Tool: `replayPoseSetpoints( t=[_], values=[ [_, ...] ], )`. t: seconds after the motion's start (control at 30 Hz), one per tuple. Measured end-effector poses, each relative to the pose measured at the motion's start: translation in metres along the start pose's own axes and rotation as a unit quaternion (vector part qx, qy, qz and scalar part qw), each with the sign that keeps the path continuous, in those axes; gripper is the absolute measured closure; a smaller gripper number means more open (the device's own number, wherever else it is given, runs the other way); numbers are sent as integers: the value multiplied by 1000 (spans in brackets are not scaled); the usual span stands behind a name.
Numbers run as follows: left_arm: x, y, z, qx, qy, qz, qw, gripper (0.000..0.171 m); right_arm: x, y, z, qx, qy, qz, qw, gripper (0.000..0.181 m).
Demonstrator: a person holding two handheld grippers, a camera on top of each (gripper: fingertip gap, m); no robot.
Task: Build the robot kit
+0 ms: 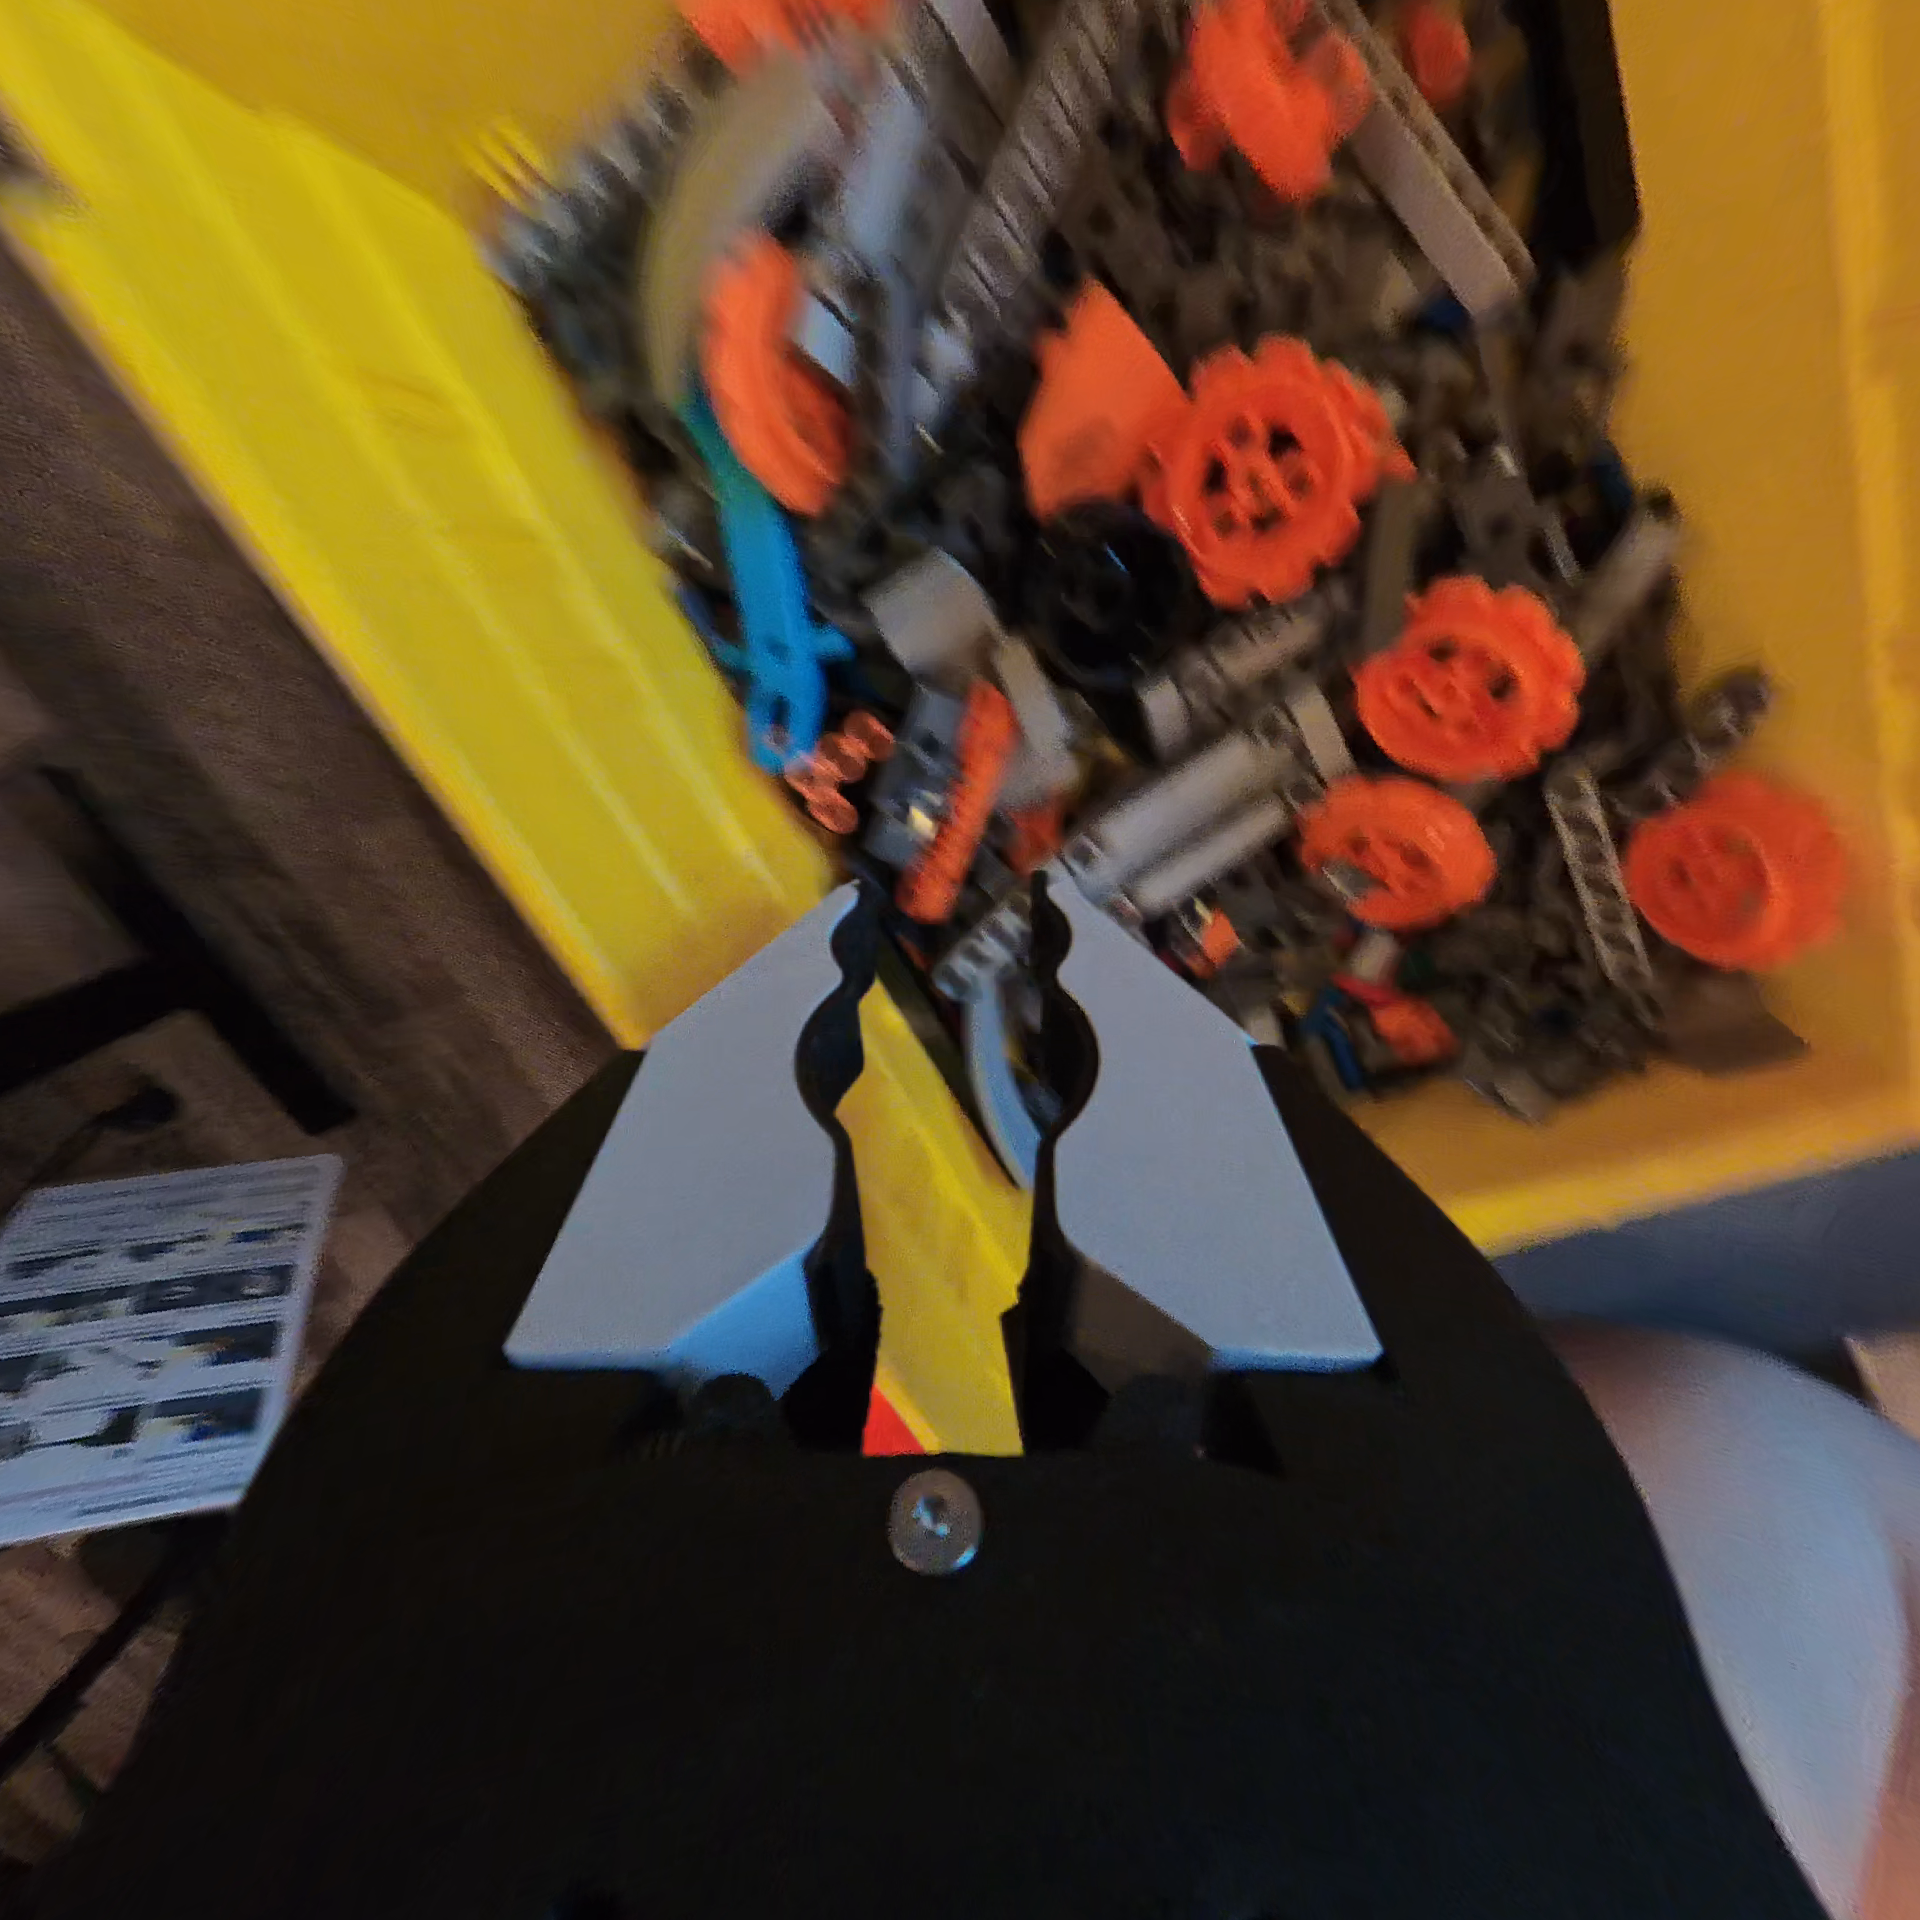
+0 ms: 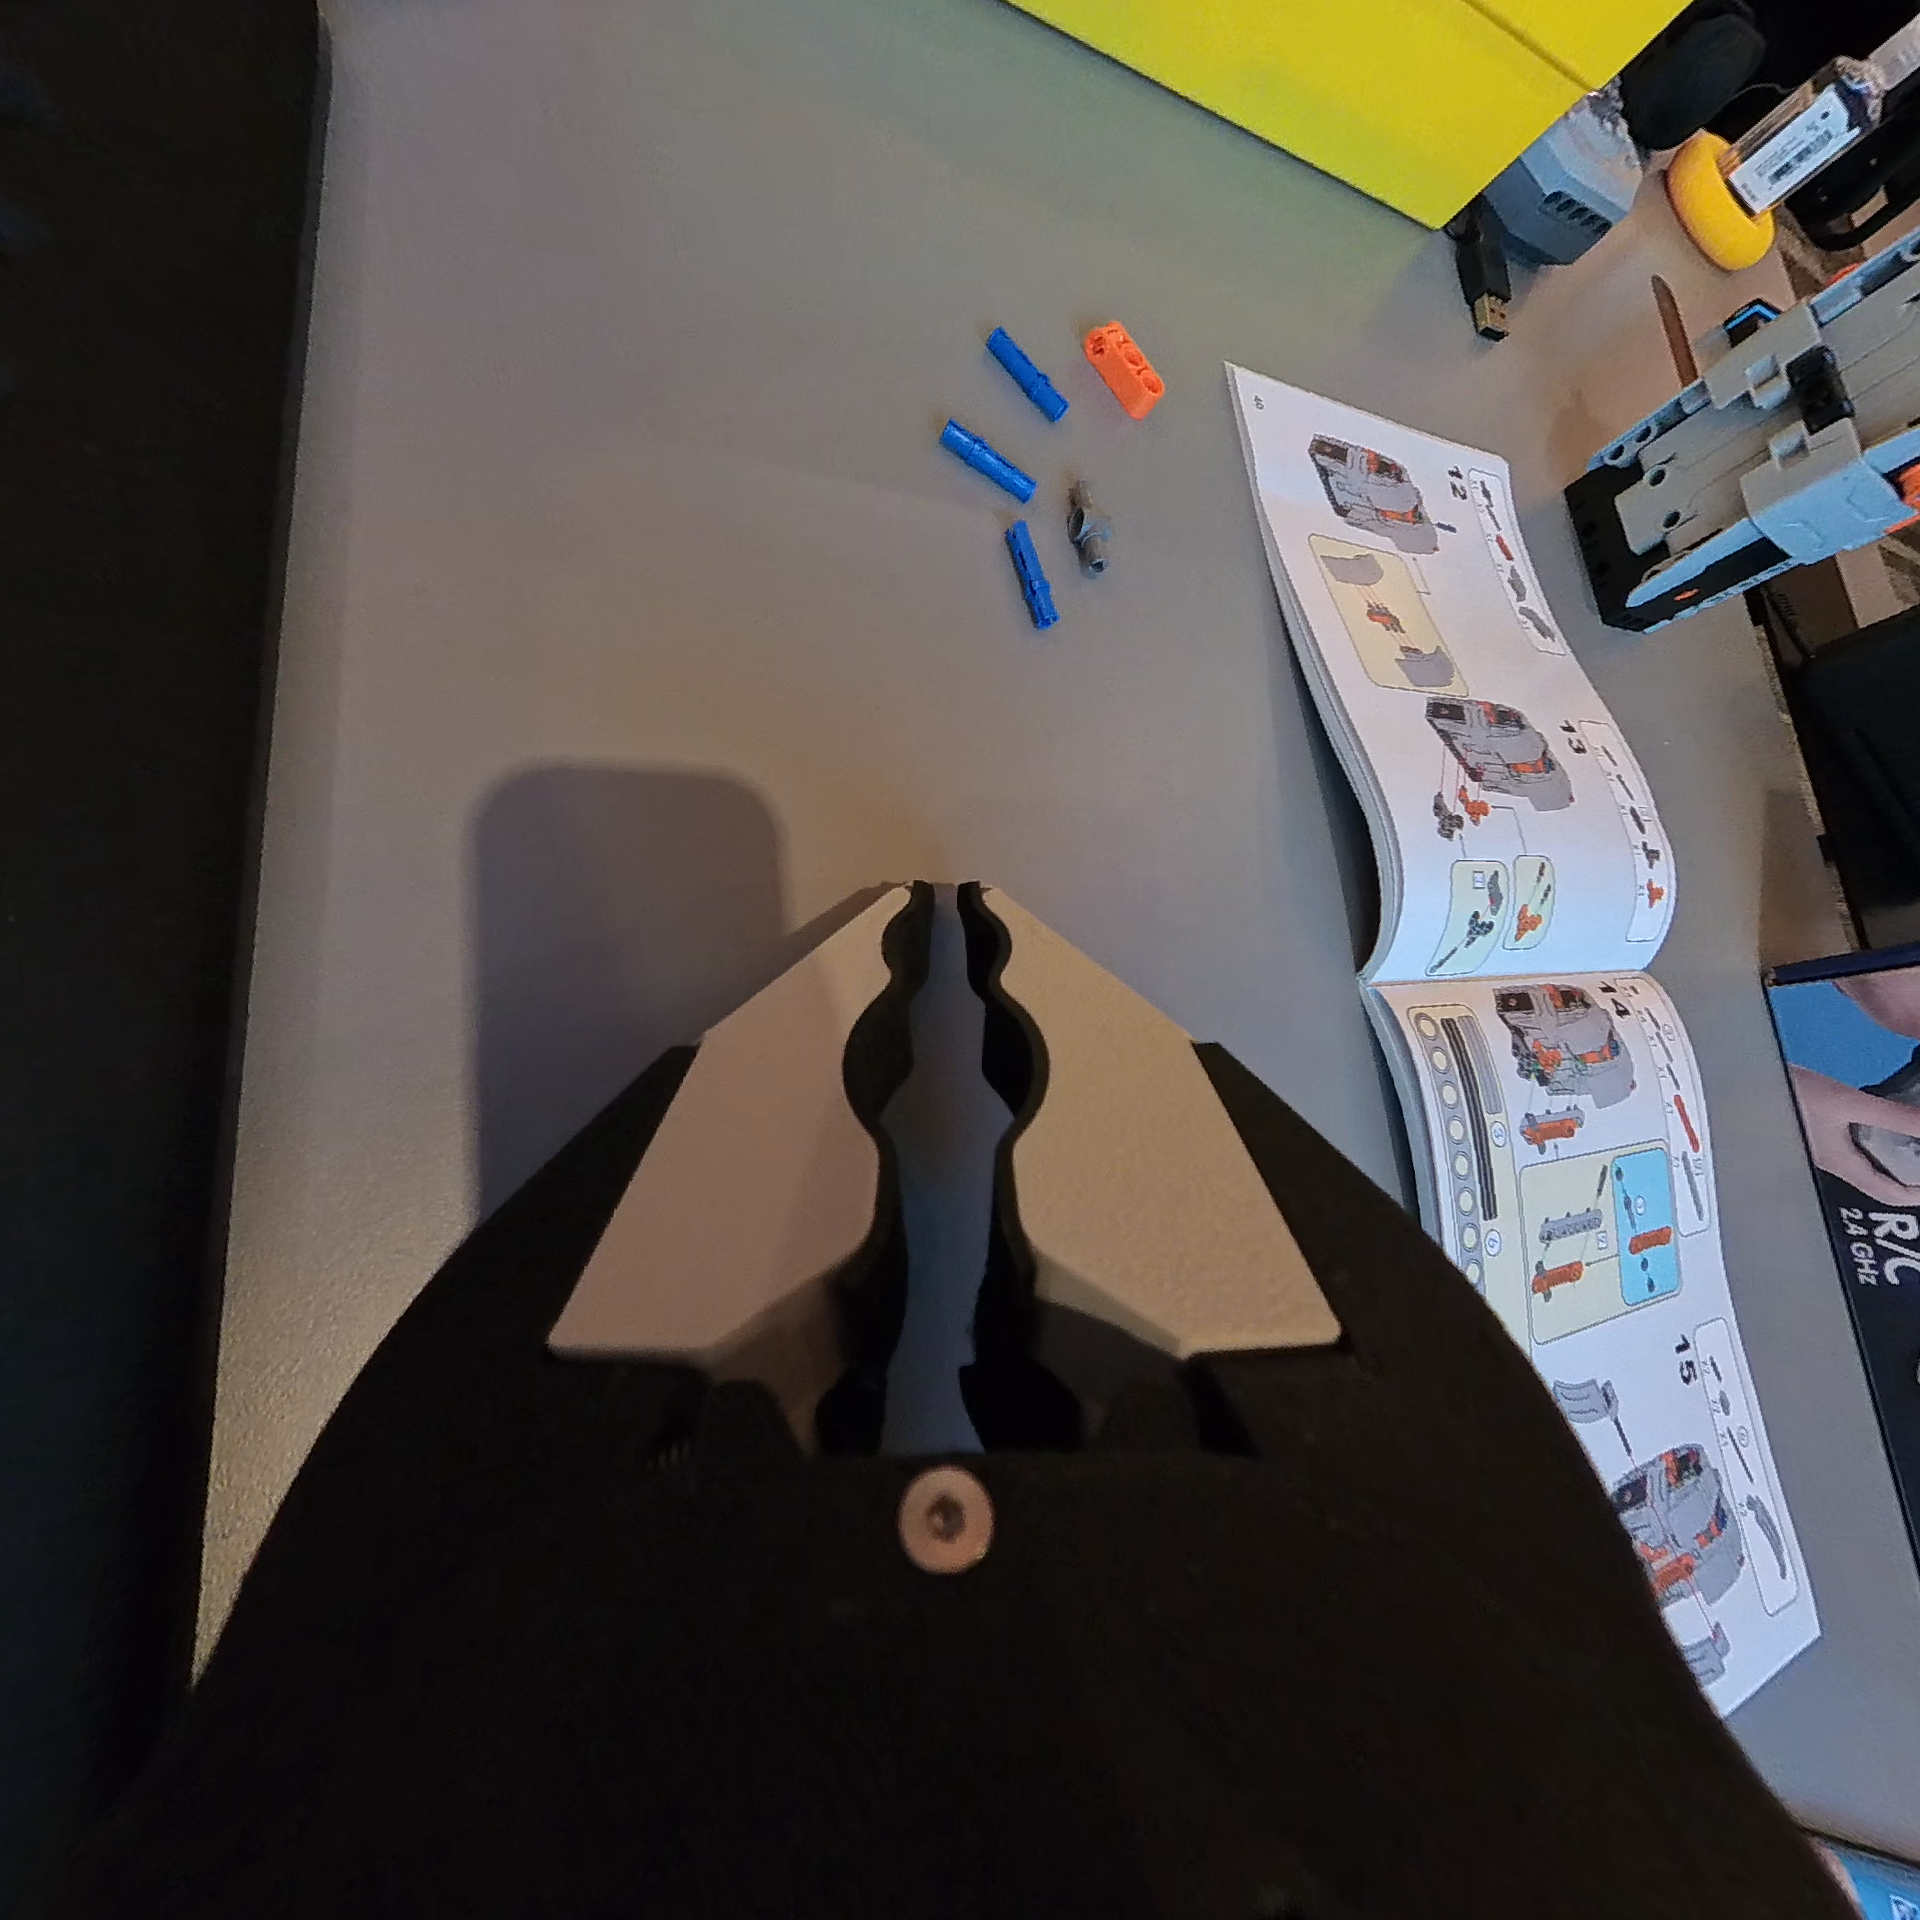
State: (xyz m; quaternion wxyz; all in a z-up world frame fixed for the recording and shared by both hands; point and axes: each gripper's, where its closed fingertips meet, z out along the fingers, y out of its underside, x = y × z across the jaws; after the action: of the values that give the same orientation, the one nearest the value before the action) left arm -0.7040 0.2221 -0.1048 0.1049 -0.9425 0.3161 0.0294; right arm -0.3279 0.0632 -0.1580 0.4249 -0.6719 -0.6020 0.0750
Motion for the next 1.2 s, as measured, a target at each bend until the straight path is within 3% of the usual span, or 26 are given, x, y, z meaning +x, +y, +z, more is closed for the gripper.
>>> replayPoseSetpoints(
  t=[0.13,0.27,0.47,1.0,1.07,1.1,1.2],
  values=[
    [-19,-74,9,114,-56,40,991,142,-2,-1,0,0,-1,-4,1000,177],
    [-18,-105,29,130,-61,59,988,142,-4,-1,-1,-3,0,-14,1000,177],
    [-18,-97,52,87,-50,75,992,144,-6,-1,-2,-6,-1,-26,1000,177],
    [-10,-77,38,53,-56,102,992,148,-10,-2,-4,-7,-5,-37,999,177],
    [-10,-70,33,43,-61,106,992,151,-10,-2,-4,-7,-5,-37,999,177],
    [-9,-64,30,33,-61,109,992,163,-10,-2,-4,-6,-6,-37,999,177],
    [-6,-41,27,-2,-54,119,991,164,-10,-3,-3,-5,-7,-35,999,177]
  ],
)
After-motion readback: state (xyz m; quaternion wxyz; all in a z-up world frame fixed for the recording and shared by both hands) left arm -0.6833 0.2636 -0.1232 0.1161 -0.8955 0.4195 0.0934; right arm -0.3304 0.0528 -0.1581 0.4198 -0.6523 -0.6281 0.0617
